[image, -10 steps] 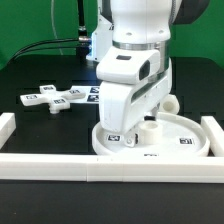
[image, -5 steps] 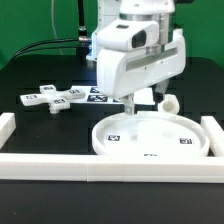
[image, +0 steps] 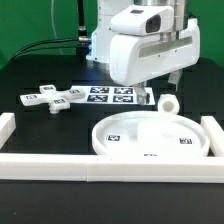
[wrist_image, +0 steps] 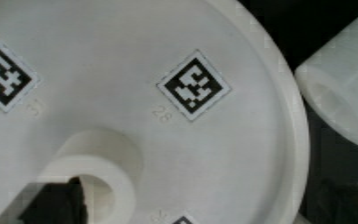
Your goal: Assemble round table
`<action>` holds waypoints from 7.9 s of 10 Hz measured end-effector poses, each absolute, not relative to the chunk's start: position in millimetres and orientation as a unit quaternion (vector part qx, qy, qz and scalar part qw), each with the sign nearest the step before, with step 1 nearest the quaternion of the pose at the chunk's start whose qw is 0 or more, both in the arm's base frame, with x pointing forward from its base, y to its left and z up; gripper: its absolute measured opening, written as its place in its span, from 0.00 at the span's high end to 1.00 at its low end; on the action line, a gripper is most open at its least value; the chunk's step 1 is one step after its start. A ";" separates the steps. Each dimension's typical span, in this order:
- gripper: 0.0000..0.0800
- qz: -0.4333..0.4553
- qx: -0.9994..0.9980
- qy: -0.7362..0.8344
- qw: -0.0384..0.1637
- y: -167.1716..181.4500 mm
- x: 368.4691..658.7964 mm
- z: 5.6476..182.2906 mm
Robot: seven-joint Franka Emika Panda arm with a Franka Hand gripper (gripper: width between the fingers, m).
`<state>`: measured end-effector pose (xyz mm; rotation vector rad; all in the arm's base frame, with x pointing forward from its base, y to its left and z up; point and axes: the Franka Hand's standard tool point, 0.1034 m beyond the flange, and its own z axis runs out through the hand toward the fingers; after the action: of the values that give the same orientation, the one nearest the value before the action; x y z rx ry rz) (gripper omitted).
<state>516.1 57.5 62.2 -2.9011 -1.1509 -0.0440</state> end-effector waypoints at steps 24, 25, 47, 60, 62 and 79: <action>0.19 0.294 -0.954 0.035 0.048 83.0 476.2 44.6; 0.19 0.328 -0.943 0.042 0.045 84.0 472.8 38.6; 0.48 0.440 -0.890 -0.066 0.096 78.6 495.3 68.1; 0.48 0.139 -0.983 -0.088 0.082 59.2 565.1 110.8; 0.48 0.072 -0.990 -0.098 0.073 53.1 579.4 129.5; 0.48 -0.163 -0.967 -0.194 0.005 31.2 585.9 114.8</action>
Offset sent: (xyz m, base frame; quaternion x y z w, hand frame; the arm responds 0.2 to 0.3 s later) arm -0.0322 -0.0210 -0.0005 -0.0211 -0.0493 0.2629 0.9633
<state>585.9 31.2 114.8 -3.0302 -0.6069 -0.5107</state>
